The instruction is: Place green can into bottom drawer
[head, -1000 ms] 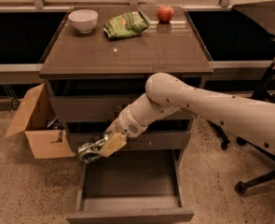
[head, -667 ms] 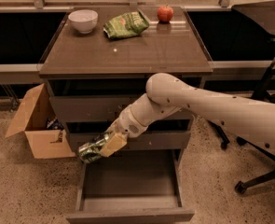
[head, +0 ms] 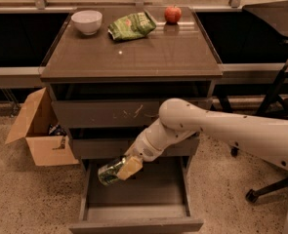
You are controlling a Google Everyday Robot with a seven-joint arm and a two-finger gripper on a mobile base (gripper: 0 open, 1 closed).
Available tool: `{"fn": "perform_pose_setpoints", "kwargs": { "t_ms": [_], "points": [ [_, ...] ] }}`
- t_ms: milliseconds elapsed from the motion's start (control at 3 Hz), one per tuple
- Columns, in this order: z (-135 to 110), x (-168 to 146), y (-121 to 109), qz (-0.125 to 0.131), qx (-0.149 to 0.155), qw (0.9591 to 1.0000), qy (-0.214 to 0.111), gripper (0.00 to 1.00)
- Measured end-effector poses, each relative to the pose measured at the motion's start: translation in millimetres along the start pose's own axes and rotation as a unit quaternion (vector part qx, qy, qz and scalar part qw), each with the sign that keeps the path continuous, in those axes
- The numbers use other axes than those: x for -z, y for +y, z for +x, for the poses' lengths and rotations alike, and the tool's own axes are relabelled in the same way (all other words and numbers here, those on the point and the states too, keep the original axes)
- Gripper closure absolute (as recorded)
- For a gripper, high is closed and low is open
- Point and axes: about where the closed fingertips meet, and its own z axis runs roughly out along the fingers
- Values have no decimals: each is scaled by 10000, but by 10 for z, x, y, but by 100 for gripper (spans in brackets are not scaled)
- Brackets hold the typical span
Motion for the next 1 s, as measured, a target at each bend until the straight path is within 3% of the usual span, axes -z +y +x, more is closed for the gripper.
{"fn": "perform_pose_setpoints", "kwargs": {
  "t_ms": [667,1000],
  "points": [
    [1003,-514,-76,261,-539,9980,189,100],
    [1534,-856,-224,310,-954,9949,-30,100]
  ]
}}
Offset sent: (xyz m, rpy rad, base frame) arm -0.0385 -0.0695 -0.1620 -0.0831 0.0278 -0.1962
